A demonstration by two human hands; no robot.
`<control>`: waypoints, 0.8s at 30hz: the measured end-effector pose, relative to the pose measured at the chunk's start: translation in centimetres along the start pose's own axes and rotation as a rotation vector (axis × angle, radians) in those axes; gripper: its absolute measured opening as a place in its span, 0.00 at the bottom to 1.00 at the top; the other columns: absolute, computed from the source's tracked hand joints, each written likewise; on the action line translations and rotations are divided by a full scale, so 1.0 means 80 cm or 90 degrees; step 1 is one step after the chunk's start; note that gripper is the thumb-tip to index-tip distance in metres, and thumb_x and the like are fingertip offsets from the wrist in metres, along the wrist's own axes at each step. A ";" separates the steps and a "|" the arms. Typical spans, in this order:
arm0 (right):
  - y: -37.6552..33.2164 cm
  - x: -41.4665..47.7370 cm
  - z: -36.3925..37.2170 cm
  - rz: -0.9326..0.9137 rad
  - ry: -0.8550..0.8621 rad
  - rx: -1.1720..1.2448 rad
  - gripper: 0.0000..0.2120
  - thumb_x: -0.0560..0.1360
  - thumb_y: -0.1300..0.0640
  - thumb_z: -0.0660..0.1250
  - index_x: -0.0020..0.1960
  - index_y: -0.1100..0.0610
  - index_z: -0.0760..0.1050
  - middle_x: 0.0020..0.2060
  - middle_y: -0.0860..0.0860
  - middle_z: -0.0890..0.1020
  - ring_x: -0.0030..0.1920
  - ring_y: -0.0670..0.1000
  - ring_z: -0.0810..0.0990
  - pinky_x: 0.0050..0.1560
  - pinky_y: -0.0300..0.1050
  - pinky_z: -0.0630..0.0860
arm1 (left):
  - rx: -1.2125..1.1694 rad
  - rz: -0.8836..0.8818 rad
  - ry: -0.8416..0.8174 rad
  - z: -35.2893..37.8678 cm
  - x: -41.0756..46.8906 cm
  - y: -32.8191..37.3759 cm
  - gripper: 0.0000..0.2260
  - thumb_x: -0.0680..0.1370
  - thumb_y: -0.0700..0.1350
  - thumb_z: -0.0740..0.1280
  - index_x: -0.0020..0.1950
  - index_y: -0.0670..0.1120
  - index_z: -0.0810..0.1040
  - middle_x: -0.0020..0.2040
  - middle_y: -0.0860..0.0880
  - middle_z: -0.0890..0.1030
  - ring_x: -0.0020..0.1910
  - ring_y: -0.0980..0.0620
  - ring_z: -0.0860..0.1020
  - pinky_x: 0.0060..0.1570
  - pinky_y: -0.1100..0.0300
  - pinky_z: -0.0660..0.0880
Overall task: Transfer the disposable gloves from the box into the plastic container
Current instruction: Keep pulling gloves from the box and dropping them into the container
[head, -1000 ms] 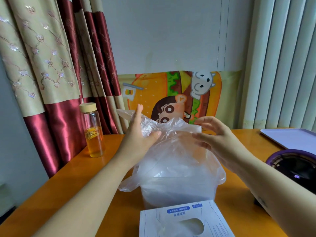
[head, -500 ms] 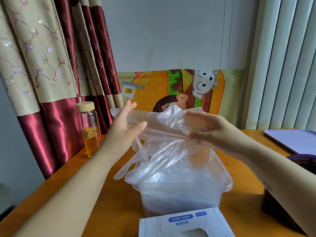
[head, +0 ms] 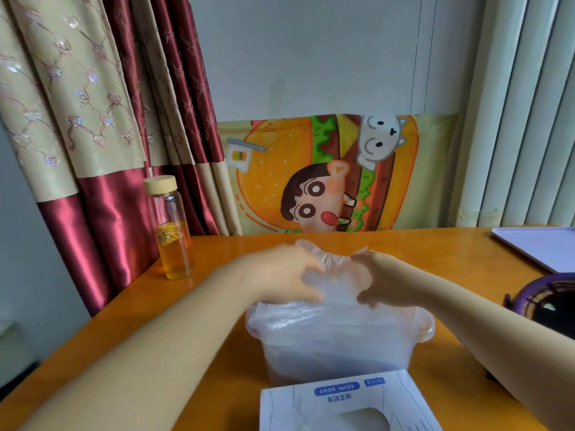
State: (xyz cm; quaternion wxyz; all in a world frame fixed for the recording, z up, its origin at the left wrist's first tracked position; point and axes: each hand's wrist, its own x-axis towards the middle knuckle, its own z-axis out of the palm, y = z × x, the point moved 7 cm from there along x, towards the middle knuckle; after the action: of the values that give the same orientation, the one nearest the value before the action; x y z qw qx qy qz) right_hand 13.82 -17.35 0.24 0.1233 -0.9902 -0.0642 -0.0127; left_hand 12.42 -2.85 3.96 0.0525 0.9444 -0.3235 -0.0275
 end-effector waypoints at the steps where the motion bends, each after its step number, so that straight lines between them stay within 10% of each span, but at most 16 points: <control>1: 0.000 0.000 0.004 0.008 -0.016 -0.058 0.36 0.71 0.56 0.72 0.74 0.59 0.60 0.70 0.55 0.69 0.62 0.53 0.74 0.57 0.41 0.75 | 0.056 -0.039 -0.114 0.027 0.008 -0.004 0.26 0.77 0.57 0.66 0.73 0.53 0.67 0.72 0.52 0.69 0.65 0.52 0.72 0.63 0.56 0.71; 8: -0.002 0.000 0.024 0.026 -0.127 -0.264 0.29 0.70 0.48 0.73 0.67 0.58 0.71 0.58 0.53 0.77 0.55 0.53 0.76 0.55 0.43 0.74 | 0.175 -0.133 -0.316 0.084 0.037 -0.018 0.32 0.78 0.60 0.63 0.78 0.51 0.57 0.76 0.50 0.62 0.72 0.46 0.65 0.67 0.54 0.66; 14: -0.034 -0.006 -0.014 -0.076 0.115 -0.444 0.22 0.70 0.42 0.71 0.58 0.52 0.76 0.57 0.51 0.73 0.58 0.54 0.69 0.58 0.49 0.66 | 0.172 -0.159 -0.372 0.104 0.044 -0.019 0.32 0.79 0.52 0.65 0.79 0.49 0.54 0.77 0.48 0.60 0.73 0.45 0.63 0.66 0.55 0.65; 19: -0.016 0.011 0.045 -0.070 -0.155 -0.350 0.28 0.71 0.47 0.72 0.67 0.57 0.71 0.61 0.53 0.76 0.58 0.55 0.75 0.58 0.49 0.76 | 0.191 -0.141 -0.391 0.123 0.052 -0.022 0.26 0.82 0.38 0.56 0.79 0.51 0.55 0.78 0.48 0.58 0.73 0.44 0.62 0.66 0.55 0.66; 24: 0.010 0.016 0.073 -0.002 -0.297 -0.416 0.19 0.77 0.55 0.66 0.66 0.60 0.71 0.63 0.56 0.74 0.61 0.57 0.72 0.70 0.57 0.63 | 0.189 -0.117 -0.393 0.134 0.055 -0.020 0.24 0.83 0.38 0.54 0.78 0.50 0.57 0.78 0.49 0.58 0.74 0.45 0.61 0.69 0.54 0.63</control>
State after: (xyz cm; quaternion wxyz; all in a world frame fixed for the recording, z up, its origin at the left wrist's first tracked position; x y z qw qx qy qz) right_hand 15.23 -16.50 -5.54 -0.2157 -0.9536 -0.0845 0.1923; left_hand 15.92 -5.14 -6.94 -0.1885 0.9141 -0.2381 -0.2687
